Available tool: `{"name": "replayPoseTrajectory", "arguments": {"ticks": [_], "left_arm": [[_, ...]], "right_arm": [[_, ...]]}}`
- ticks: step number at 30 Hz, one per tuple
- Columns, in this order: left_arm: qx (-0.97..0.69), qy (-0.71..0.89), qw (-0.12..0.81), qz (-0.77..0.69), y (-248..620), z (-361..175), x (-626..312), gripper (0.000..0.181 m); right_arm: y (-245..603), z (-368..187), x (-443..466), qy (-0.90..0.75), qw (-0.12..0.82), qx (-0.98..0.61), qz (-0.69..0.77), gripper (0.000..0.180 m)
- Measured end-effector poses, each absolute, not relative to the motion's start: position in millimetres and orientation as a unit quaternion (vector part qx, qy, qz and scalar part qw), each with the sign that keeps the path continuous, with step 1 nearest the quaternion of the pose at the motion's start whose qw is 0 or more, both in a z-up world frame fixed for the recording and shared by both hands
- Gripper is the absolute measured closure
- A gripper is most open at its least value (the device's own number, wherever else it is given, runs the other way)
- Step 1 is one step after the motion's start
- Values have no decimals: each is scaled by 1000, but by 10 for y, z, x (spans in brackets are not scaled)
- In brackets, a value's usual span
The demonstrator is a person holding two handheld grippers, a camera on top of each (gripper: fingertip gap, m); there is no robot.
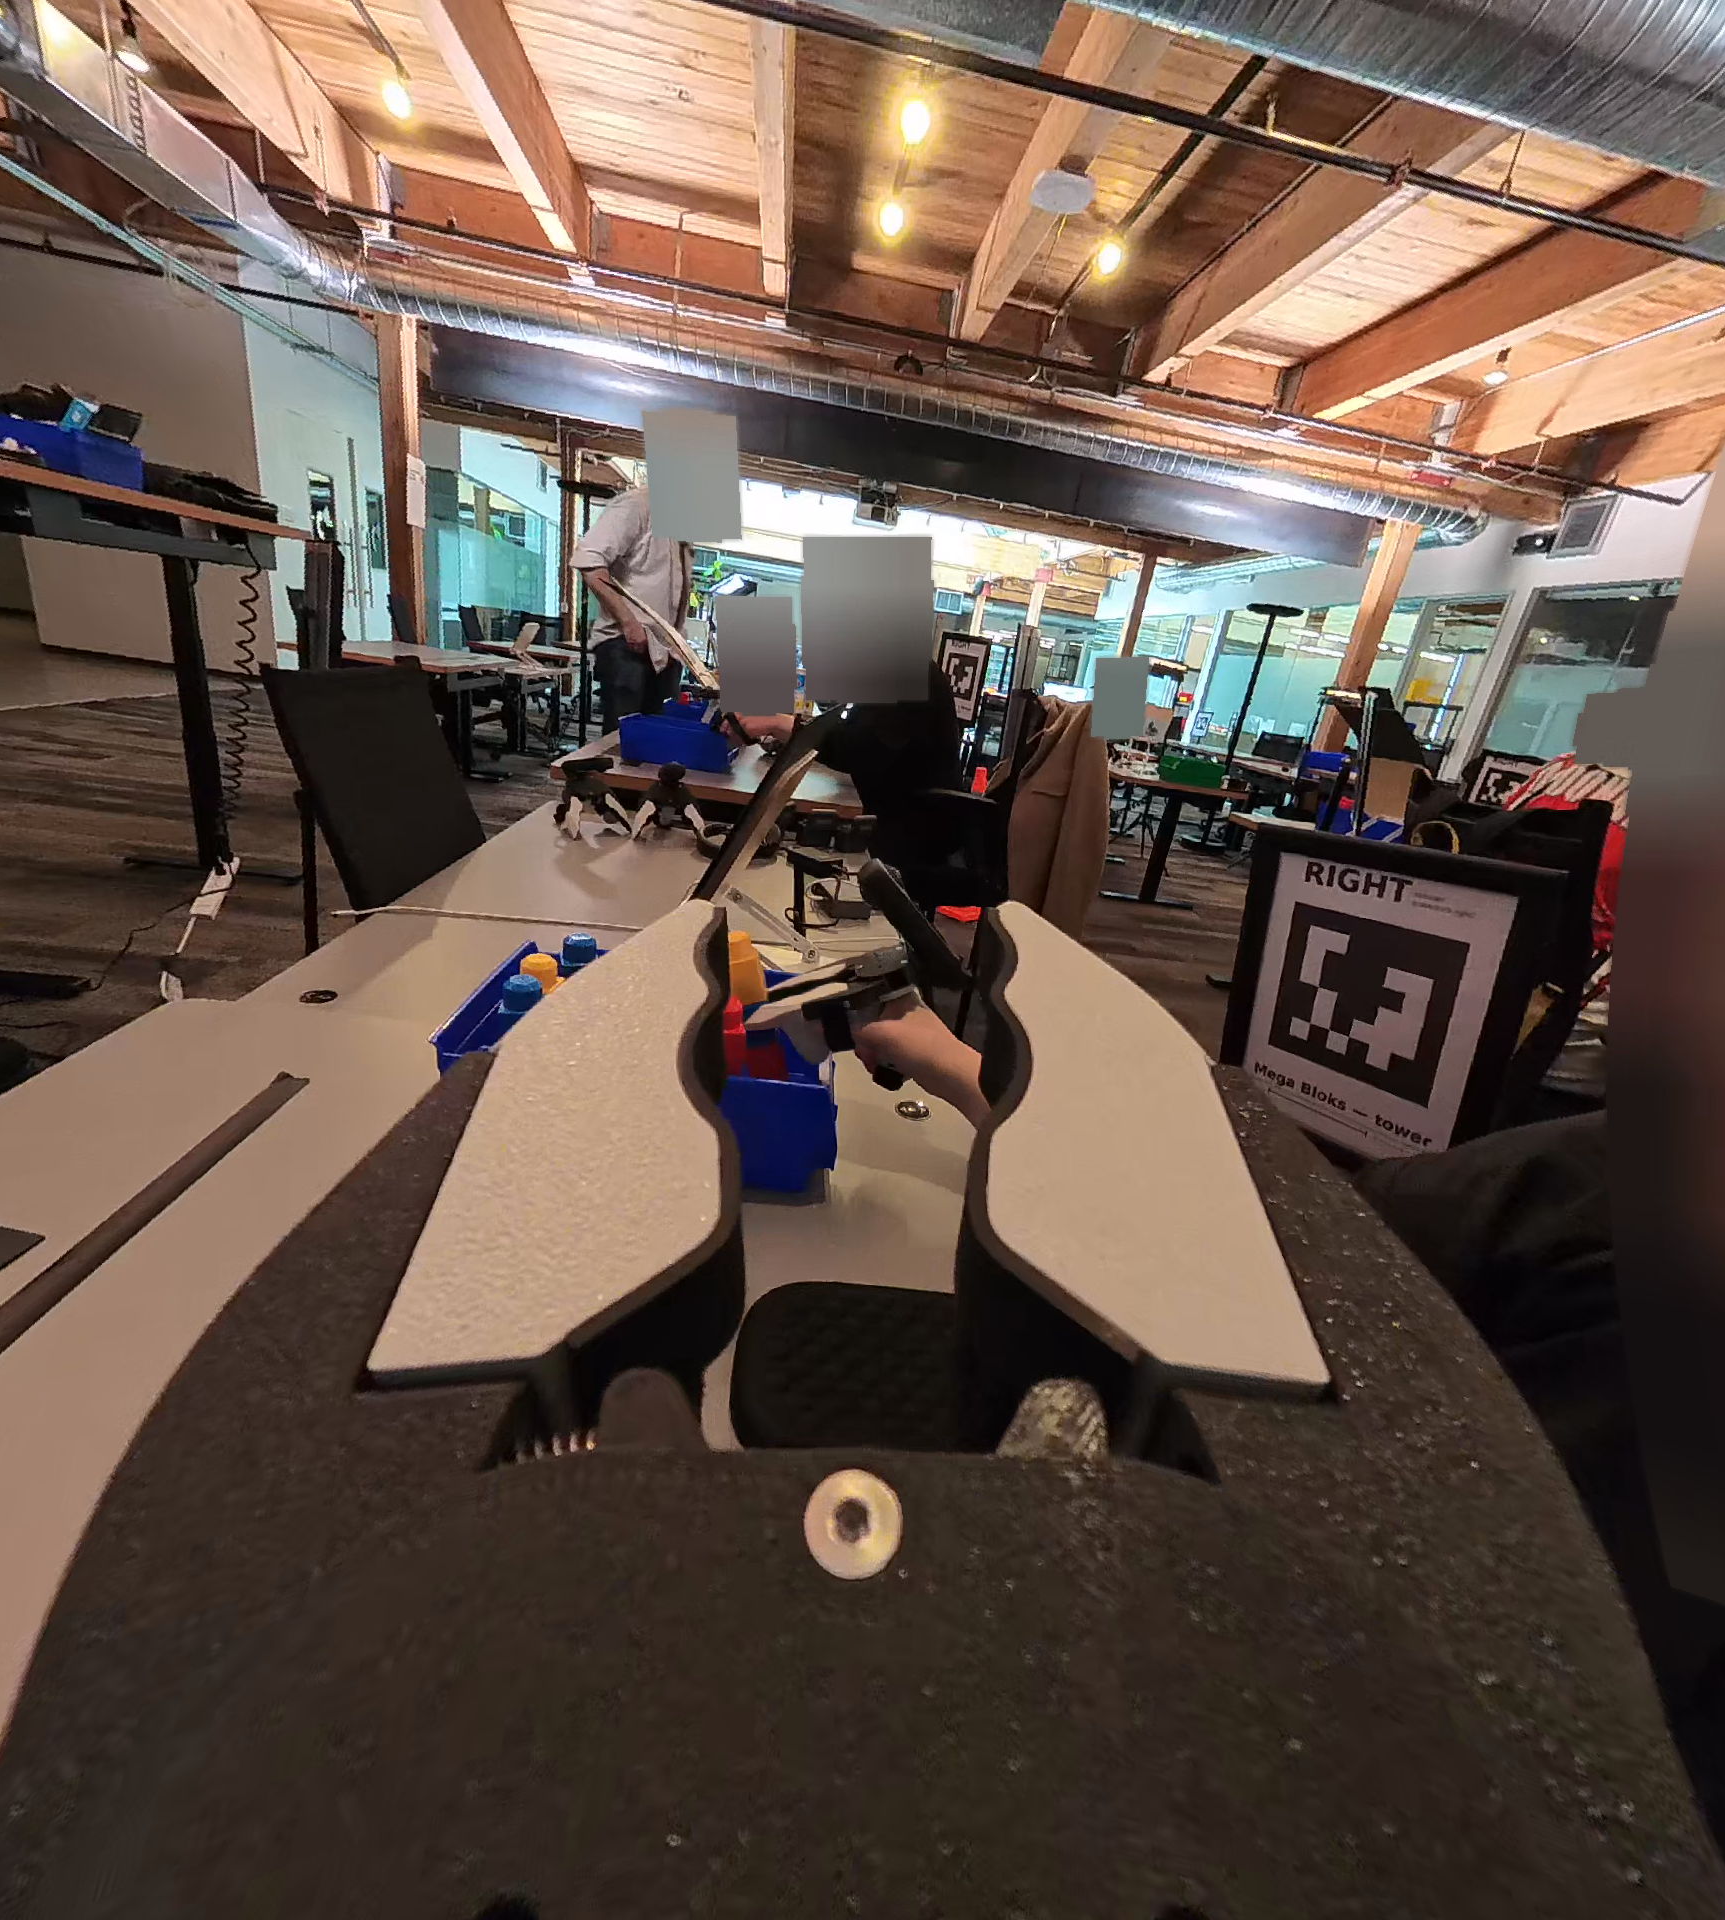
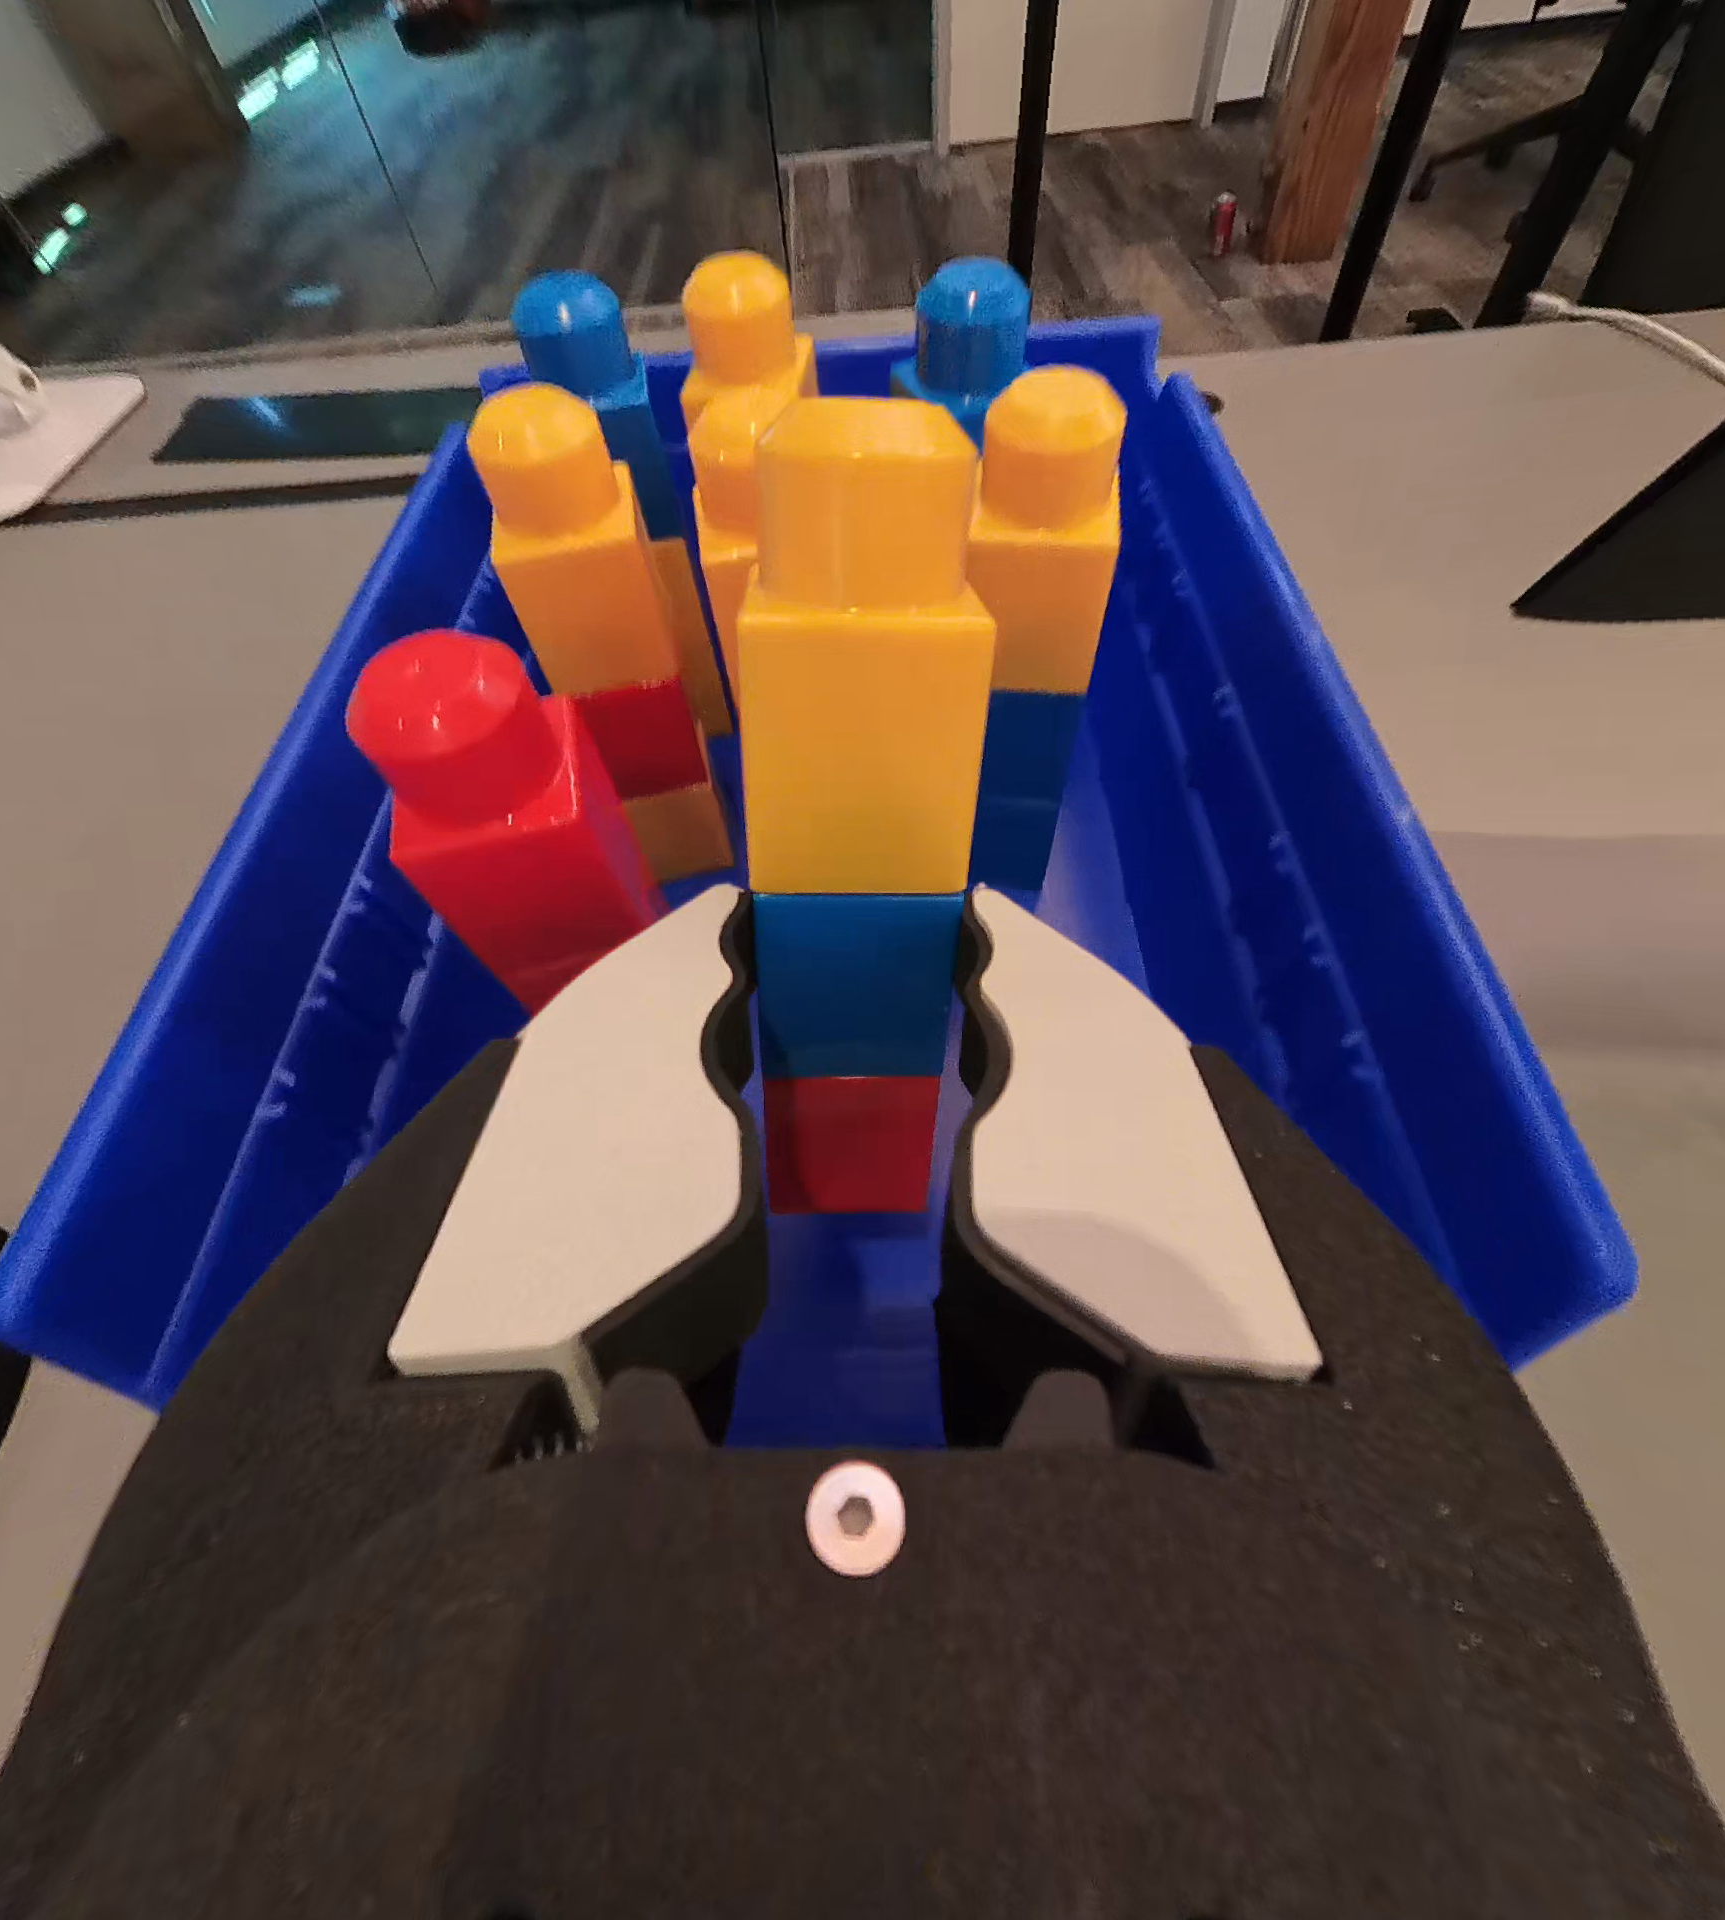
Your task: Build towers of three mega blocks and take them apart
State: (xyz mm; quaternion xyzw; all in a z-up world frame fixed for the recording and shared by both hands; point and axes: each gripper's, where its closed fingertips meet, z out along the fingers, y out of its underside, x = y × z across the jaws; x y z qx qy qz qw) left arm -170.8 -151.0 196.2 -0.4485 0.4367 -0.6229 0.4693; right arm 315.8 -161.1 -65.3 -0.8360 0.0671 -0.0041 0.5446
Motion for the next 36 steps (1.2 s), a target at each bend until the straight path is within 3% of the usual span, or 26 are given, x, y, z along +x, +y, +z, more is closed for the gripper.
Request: {"name": "replayPoseTrajectory", "arguments": {"ticks": [11, 17, 24, 36], "left_arm": [[-451, 439, 464, -623, -1498, 1939, -1656, 135], [-453, 439, 464, -622, -1503, 1937, -1661, 135], [-455, 437, 464, -622, -1495, 1934, -1662, 135], [-453, 430, 470, -624, -1450, 1959, -1728, 135]], "right_arm": [[-1926, -769, 3038, 60, 530, -846, 3, 144], [-2009, -950, 2948, 44, 447, -893, 7, 144], [-1694, -696, 3092, 68, 498, -864, 7, 144], [-1406, -1032, 3210, 65, 436, -897, -27, 144]]}}
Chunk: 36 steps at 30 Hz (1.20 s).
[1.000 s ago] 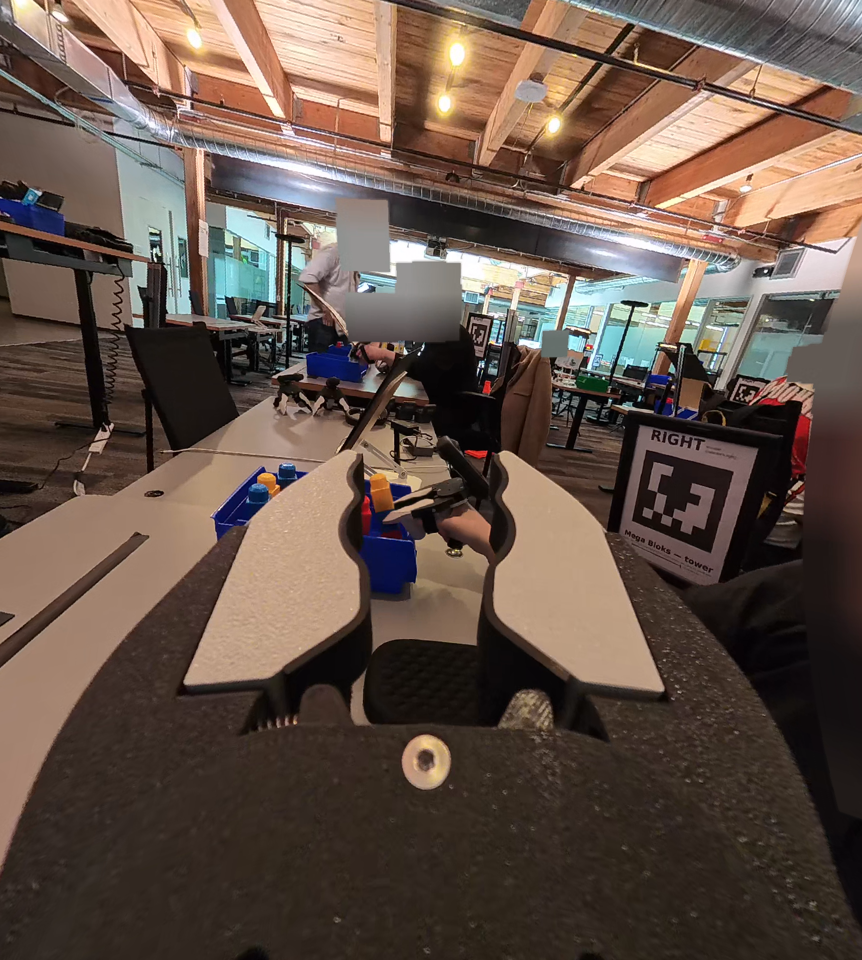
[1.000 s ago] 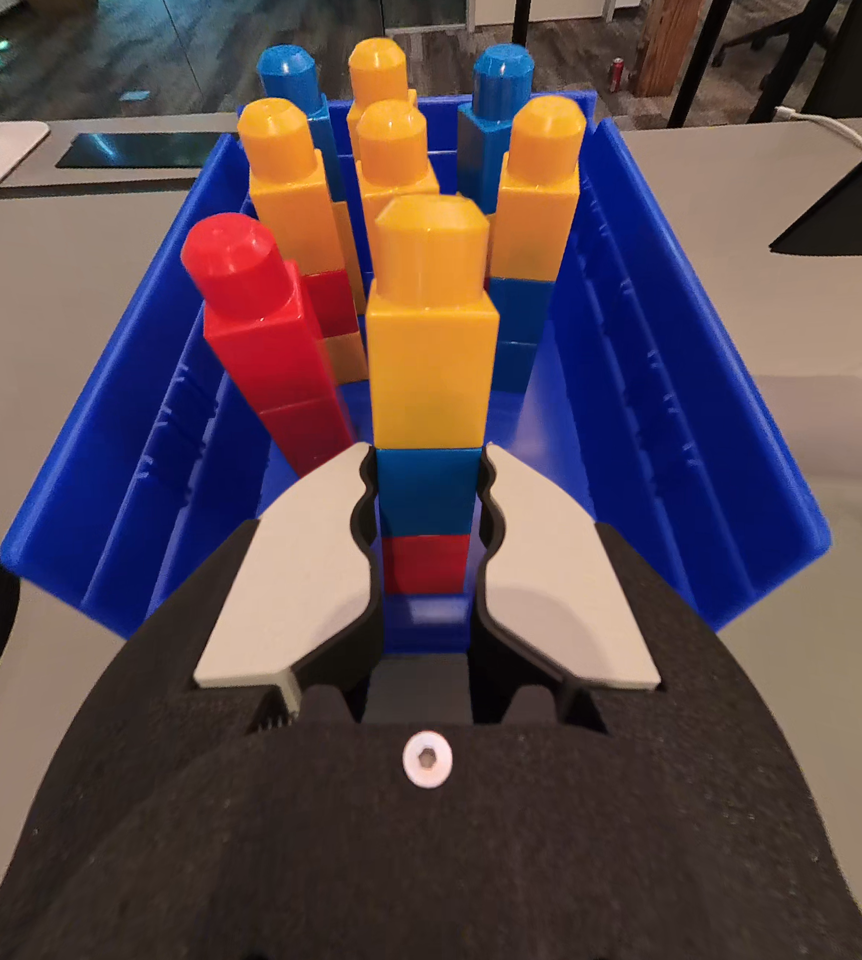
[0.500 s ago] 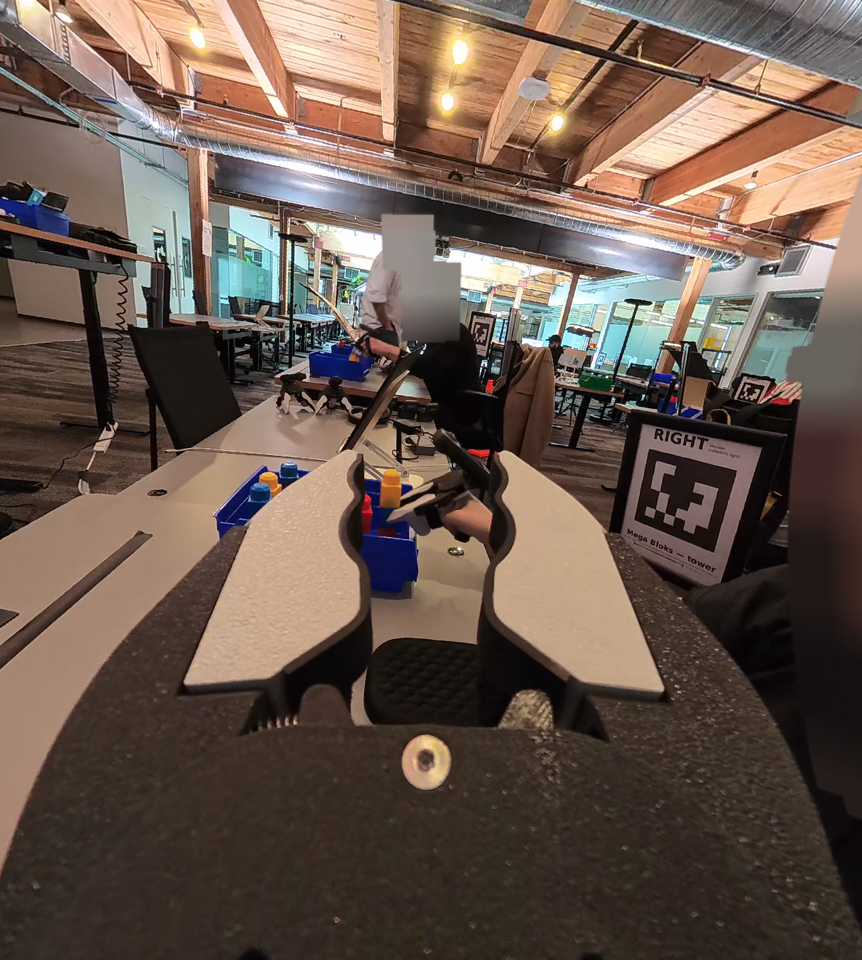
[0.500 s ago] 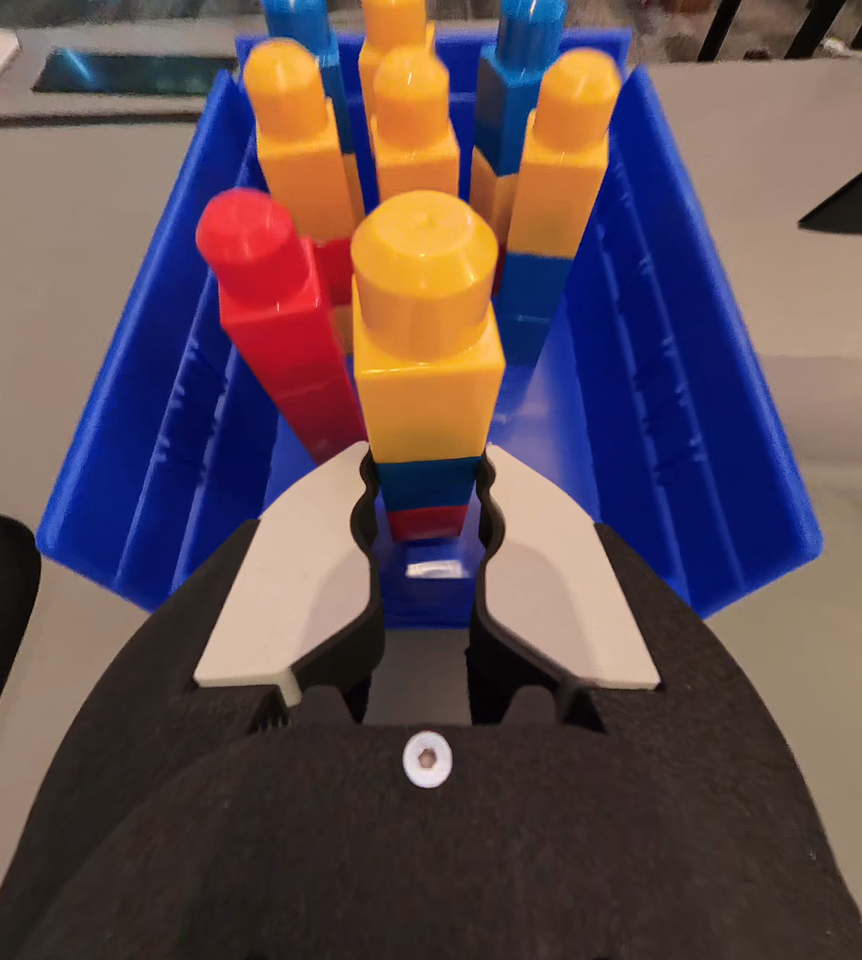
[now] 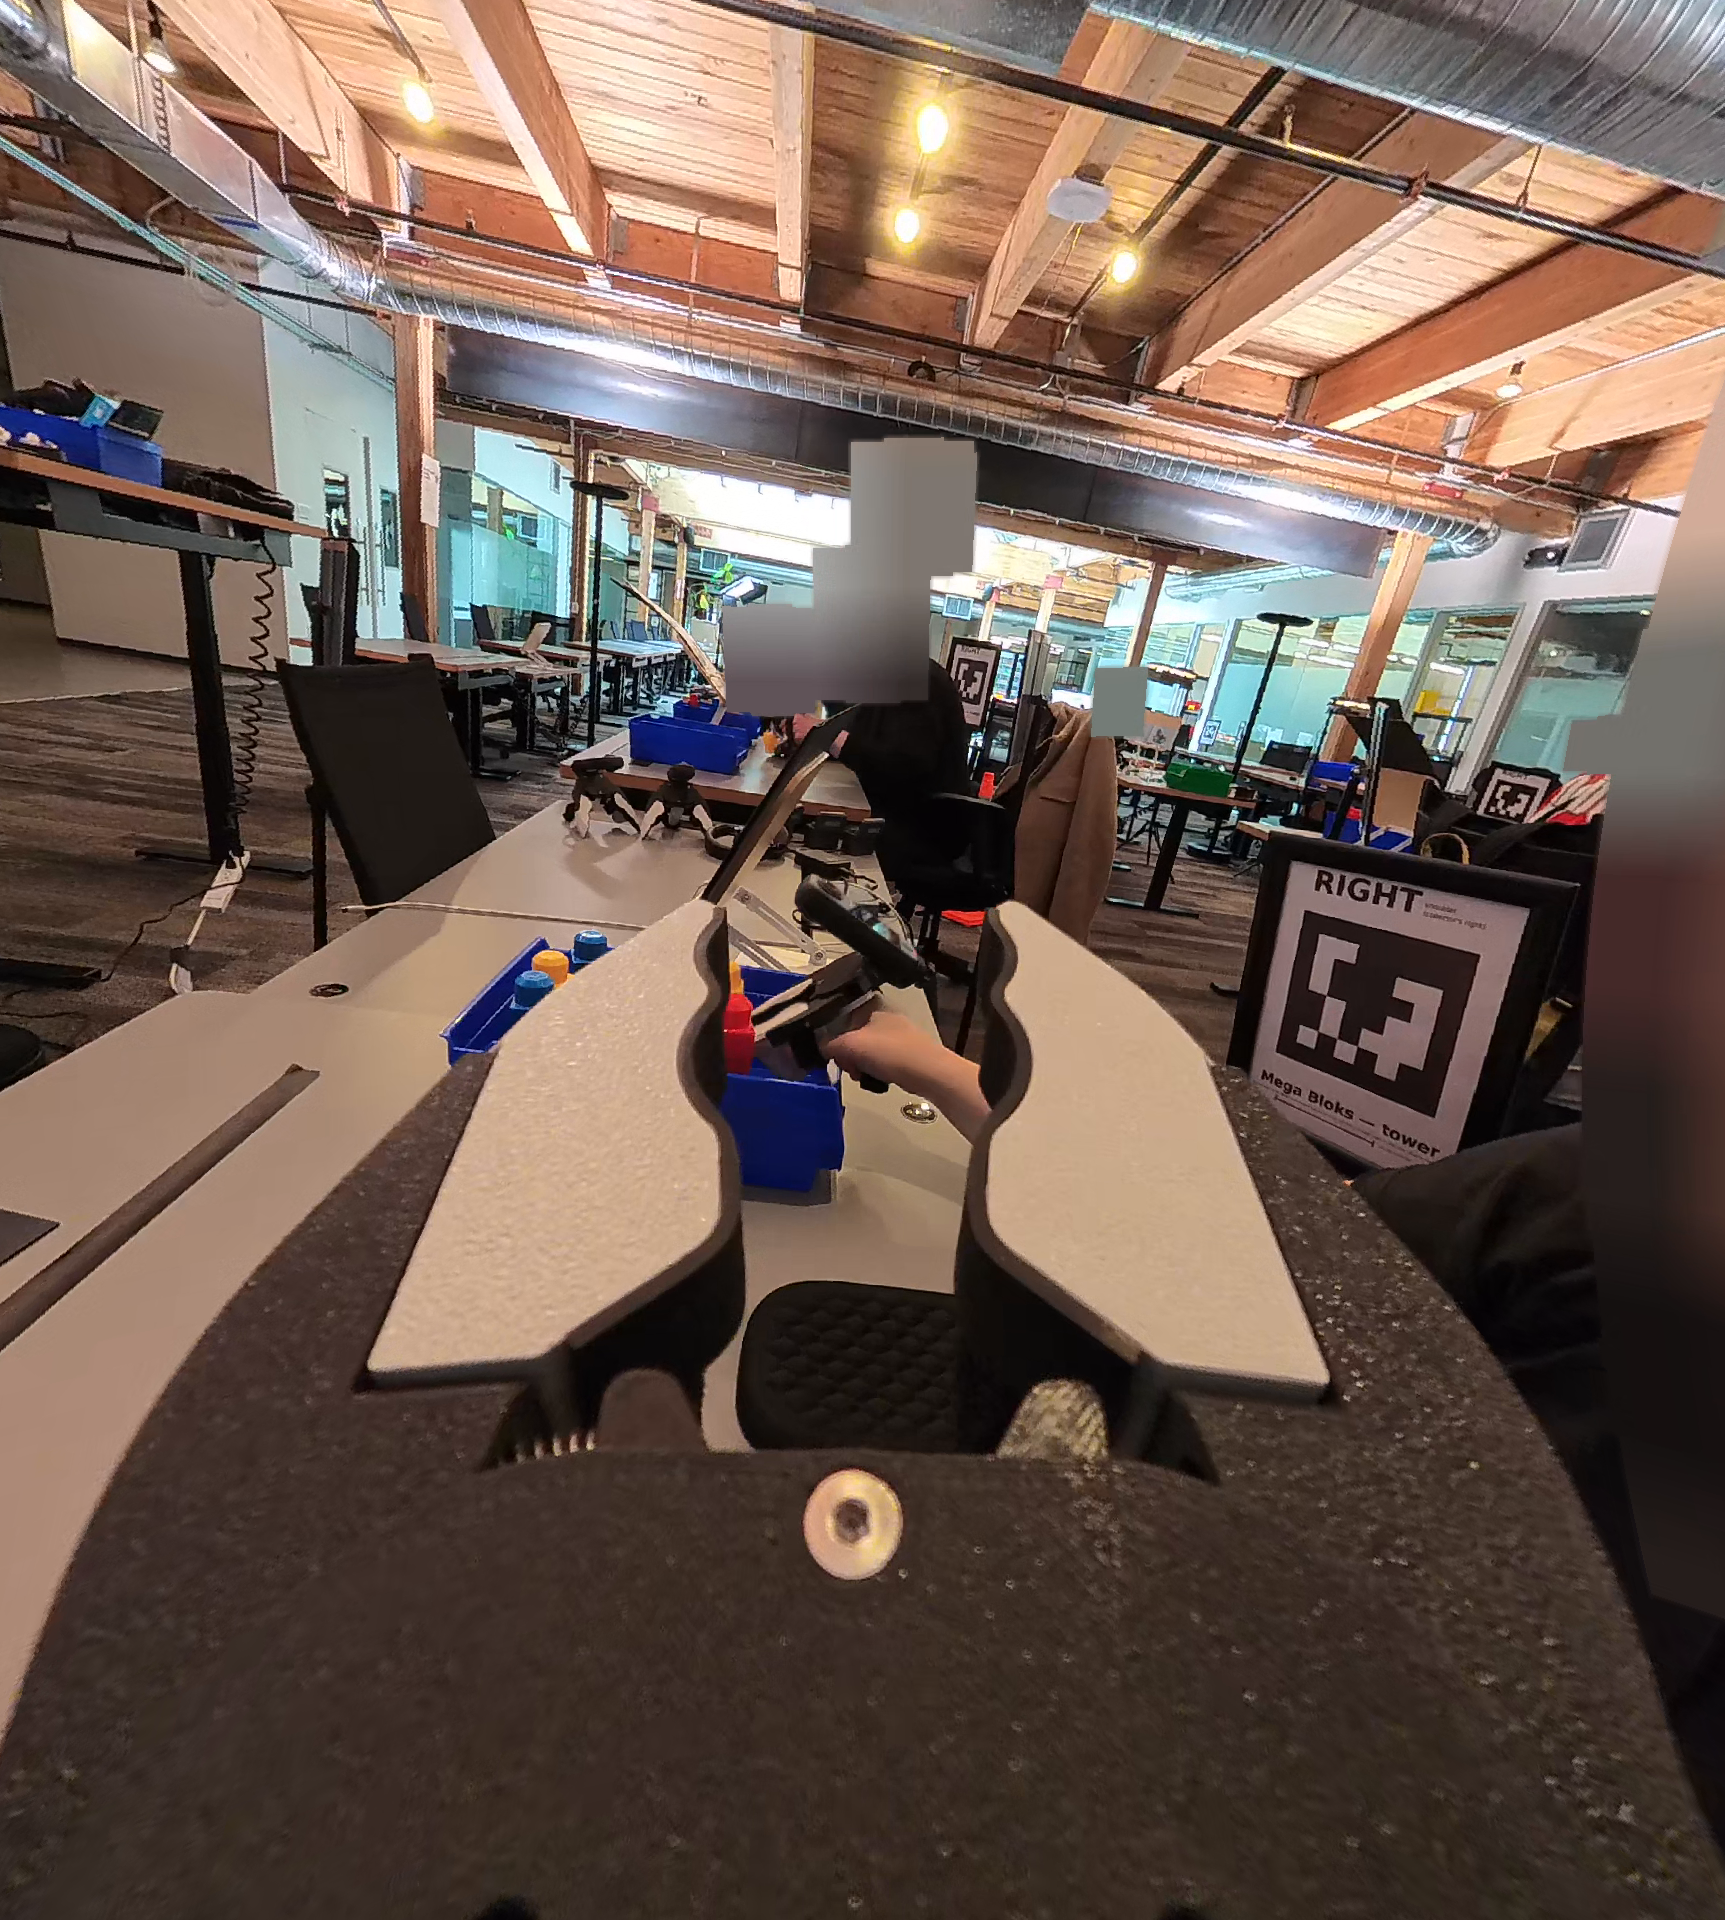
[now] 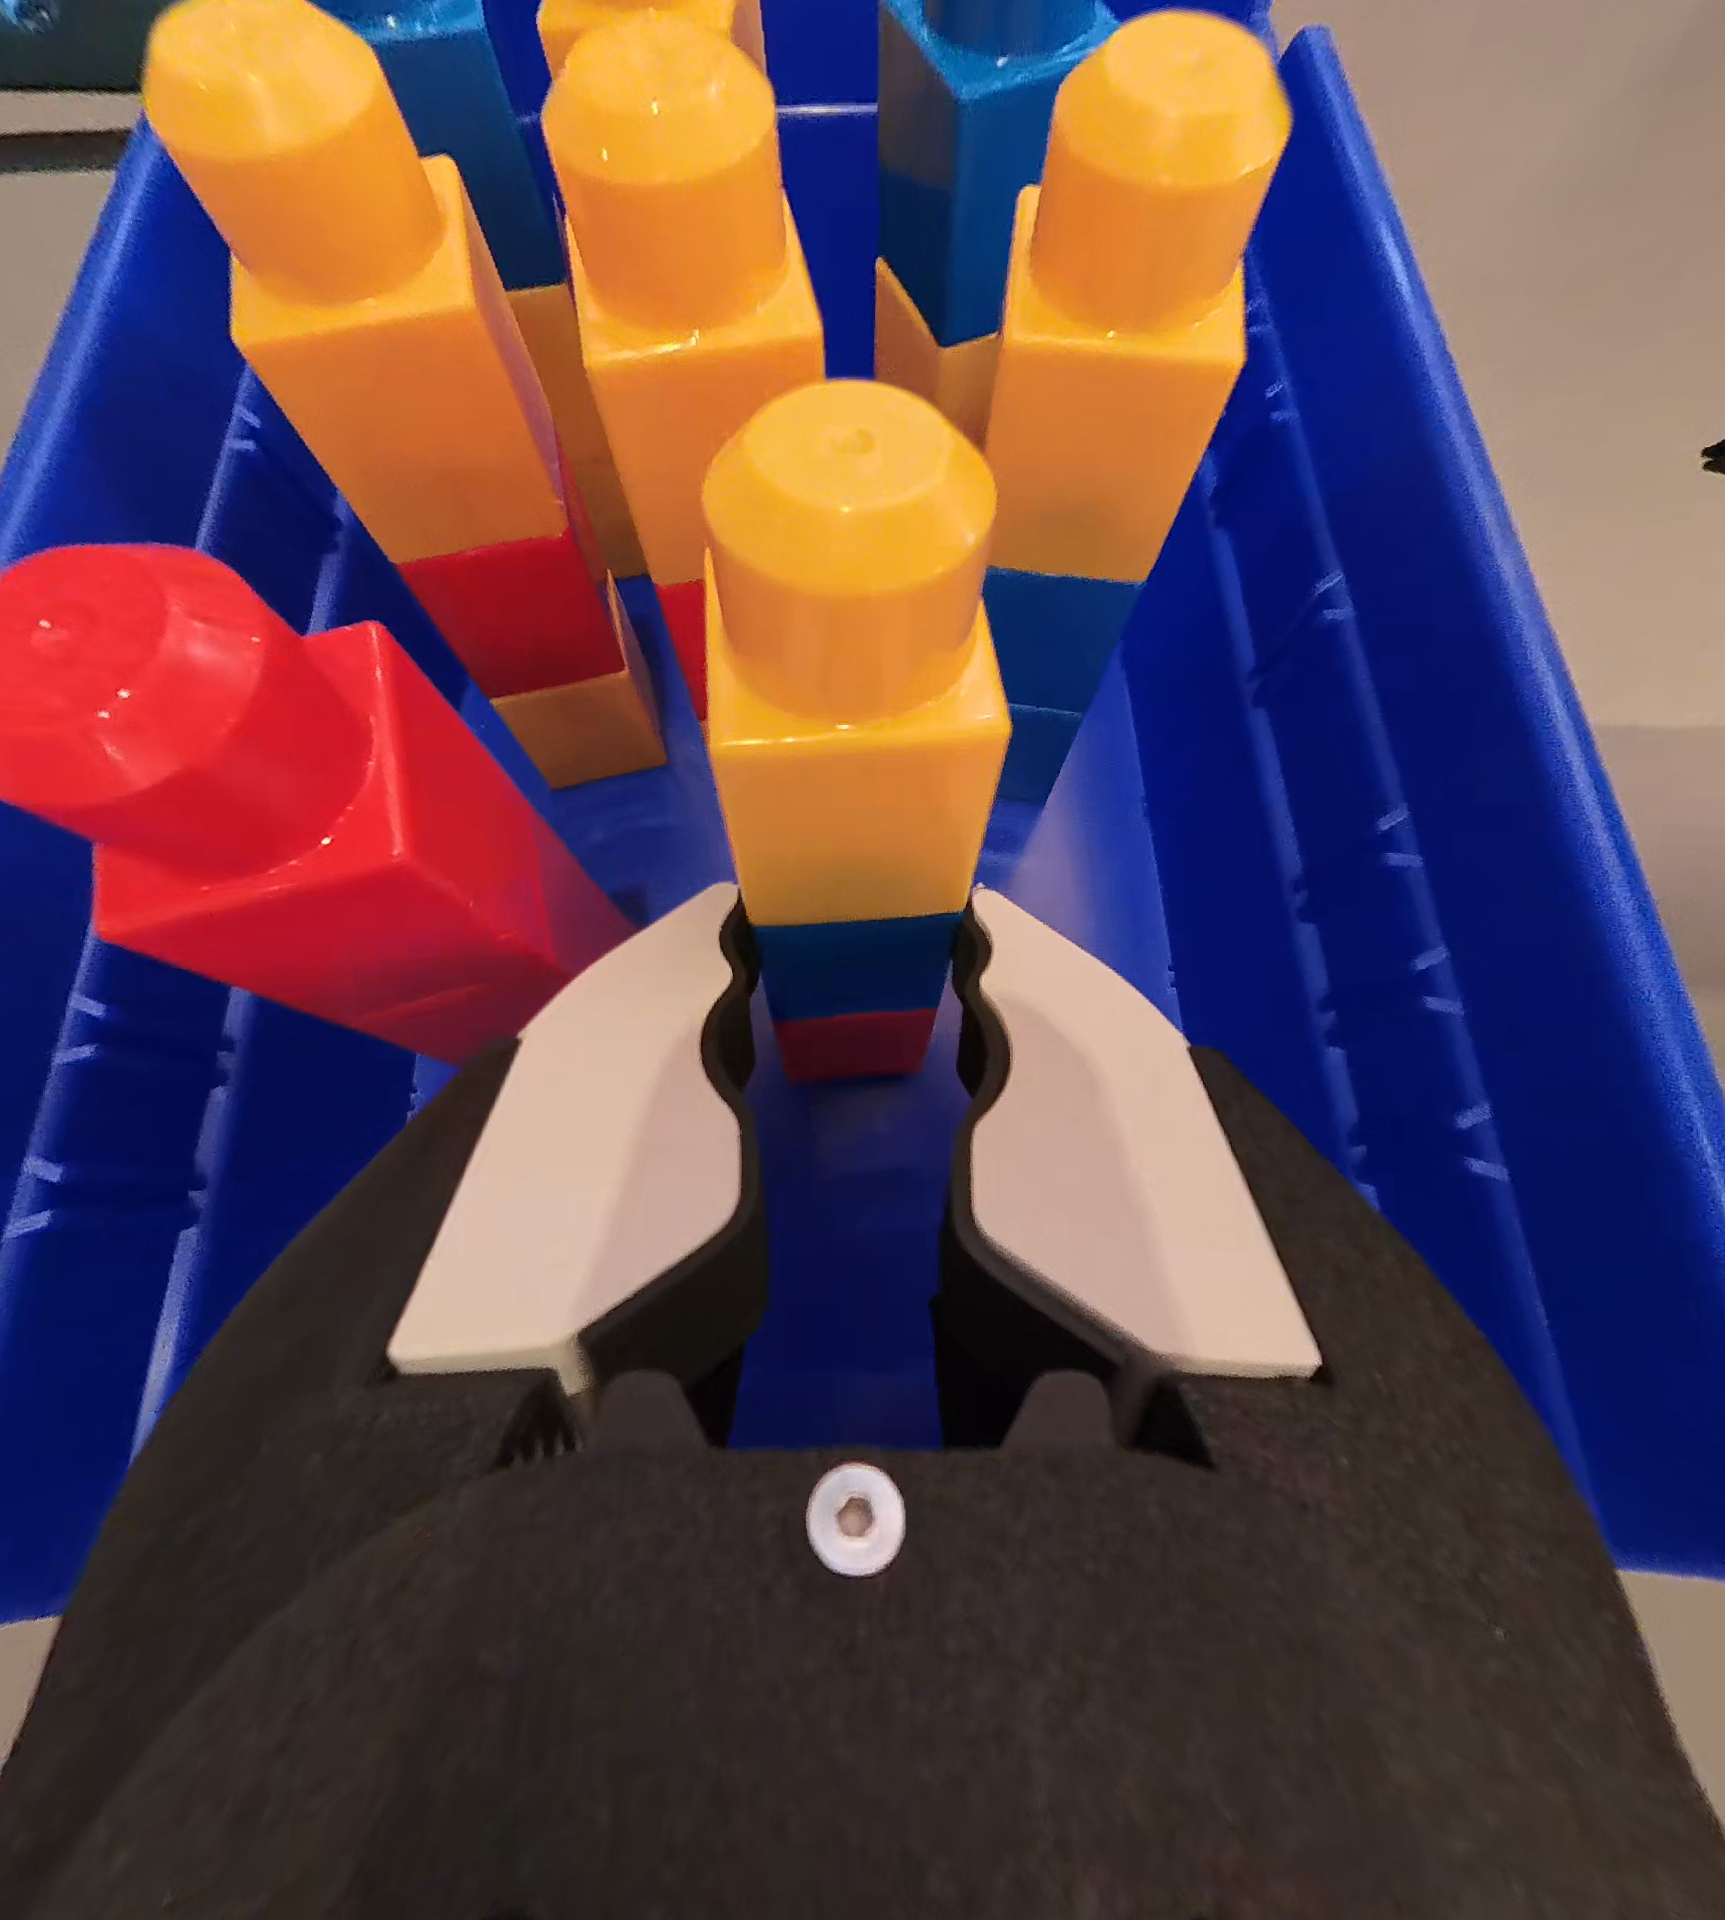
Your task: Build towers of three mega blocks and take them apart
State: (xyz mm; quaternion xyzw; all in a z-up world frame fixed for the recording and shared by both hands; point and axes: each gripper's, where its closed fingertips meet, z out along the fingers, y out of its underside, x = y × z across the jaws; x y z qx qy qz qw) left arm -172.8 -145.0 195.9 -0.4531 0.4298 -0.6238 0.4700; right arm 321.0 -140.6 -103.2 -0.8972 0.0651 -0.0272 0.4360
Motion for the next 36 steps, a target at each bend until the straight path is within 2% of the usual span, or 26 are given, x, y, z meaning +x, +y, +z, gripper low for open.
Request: {"name": "replayPoseTrajectory", "arguments": {"ticks": [10, 17, 19, 22, 25, 28, 33, 36], "left_arm": [[-453, 425, 473, -625, -1434, 1972, -1753, 135], [-455, 420, 475, -625, -1442, 1987, -1772, 135], [-453, 423, 476, -624, -1468, 1998, -1774, 135], [-452, 430, 476, -620, -1515, 2004, -1756, 135], [-455, 437, 472, -615, -1553, 1986, -1711, 135], [-463, 444, 469, -607, -1590, 1957, -1665, 134], [-479, 456, 474, -581, -1620, 1894, -1589, 133], [-490, 457, 480, -567, -1574, 1854, -1531, 133]], "right_arm": [[-1448, -1058, 3209, 55, 438, -897, -24, 143], [-1682, -898, 3123, 46, 456, -888, -42, 118], [-1890, -675, 3158, 26, 456, -886, -86, 119], [-2038, -131, 3351, 6, 478, -870, -119, 135], [-1936, -3, 3784, 14, 413, -904, -111, 136], [-1756, -383, 4049, 2, 315, -947, -66, 130], [-1523, -834, 4104, 1, 261, -965, -26, 125], [-1568, -1060, 4208, -2, 191, -981, -48, 138]]}}
